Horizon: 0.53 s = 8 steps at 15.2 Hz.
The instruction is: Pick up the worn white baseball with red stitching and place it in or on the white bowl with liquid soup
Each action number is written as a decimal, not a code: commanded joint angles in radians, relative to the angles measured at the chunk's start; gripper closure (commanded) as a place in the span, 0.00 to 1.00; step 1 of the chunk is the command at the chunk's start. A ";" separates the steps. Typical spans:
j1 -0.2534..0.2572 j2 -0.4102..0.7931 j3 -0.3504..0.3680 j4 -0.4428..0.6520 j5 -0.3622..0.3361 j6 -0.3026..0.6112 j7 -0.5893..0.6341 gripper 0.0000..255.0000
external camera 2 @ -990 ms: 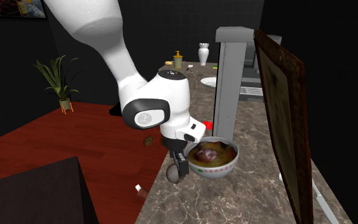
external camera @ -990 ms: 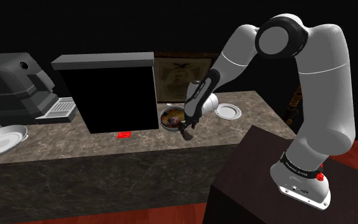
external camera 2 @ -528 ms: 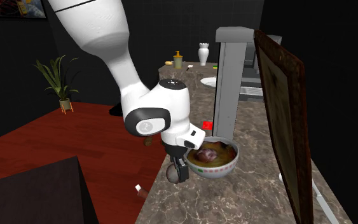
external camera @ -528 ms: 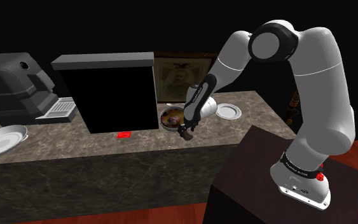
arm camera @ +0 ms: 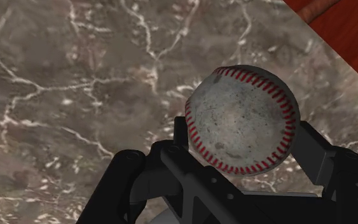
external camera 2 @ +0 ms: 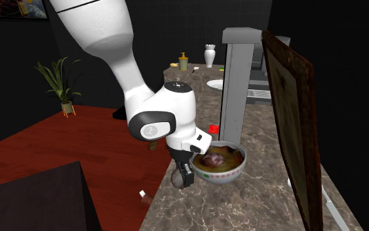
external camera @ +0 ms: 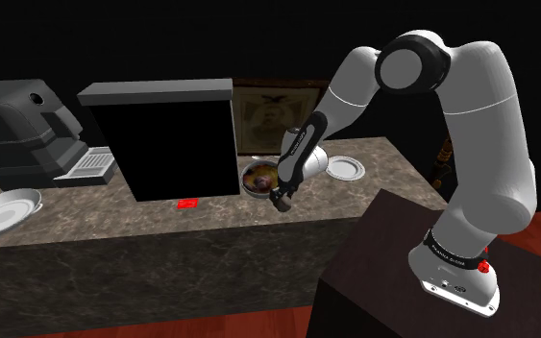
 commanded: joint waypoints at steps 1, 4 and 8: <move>0.000 0.000 0.000 0.000 0.000 0.000 0.000 1.00; 0.000 0.000 0.000 0.000 0.000 0.000 0.000 1.00; 0.002 -0.014 -0.003 -0.005 -0.001 -0.009 0.003 1.00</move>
